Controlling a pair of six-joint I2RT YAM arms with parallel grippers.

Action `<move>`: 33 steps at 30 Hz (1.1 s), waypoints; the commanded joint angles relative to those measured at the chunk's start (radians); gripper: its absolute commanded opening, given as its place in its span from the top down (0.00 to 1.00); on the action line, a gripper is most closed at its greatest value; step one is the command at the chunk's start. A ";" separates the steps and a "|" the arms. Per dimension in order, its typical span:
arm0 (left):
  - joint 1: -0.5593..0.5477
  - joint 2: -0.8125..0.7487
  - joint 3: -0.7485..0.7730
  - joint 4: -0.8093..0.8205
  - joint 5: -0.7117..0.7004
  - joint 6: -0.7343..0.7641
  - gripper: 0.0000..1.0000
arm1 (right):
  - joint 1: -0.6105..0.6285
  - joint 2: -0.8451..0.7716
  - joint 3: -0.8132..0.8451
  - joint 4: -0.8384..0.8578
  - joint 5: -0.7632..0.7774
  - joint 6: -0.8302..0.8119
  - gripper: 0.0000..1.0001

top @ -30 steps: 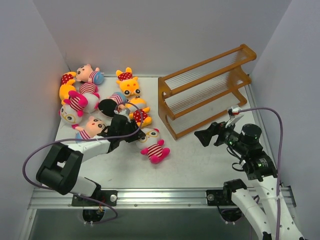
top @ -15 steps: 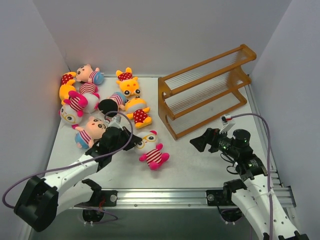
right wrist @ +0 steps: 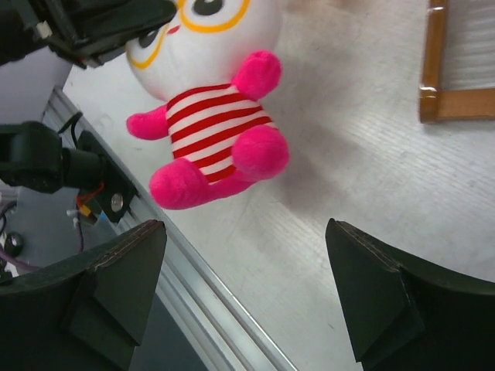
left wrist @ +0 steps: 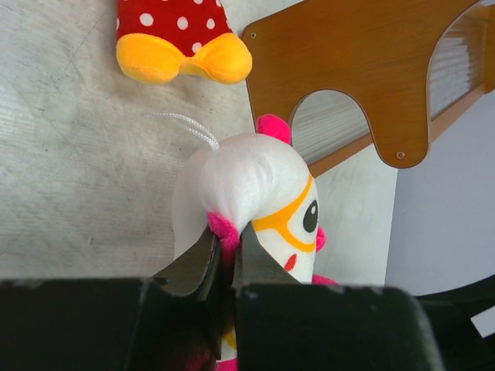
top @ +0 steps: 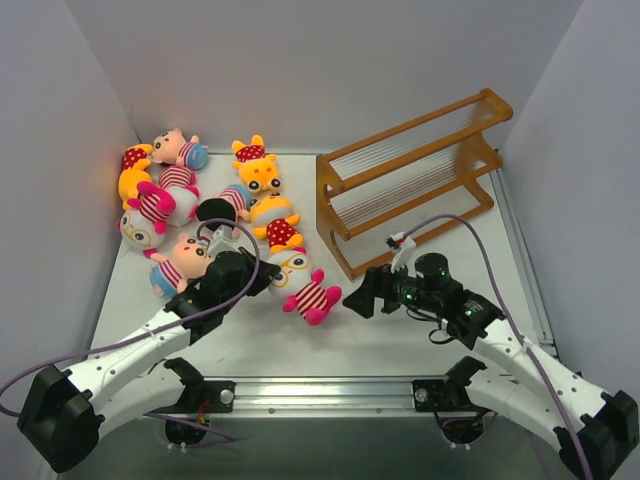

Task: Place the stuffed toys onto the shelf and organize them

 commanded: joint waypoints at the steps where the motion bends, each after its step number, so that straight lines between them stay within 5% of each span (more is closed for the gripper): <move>1: -0.032 0.026 0.069 -0.045 -0.069 -0.036 0.97 | 0.134 0.068 0.106 0.047 0.147 -0.047 0.14; 10: -0.081 0.039 0.096 -0.069 -0.116 -0.036 0.98 | 0.380 0.260 0.221 0.058 0.348 -0.085 0.18; 33: -0.173 0.020 0.103 -0.068 -0.188 -0.116 0.98 | 0.490 0.510 0.261 0.133 0.471 -0.127 0.40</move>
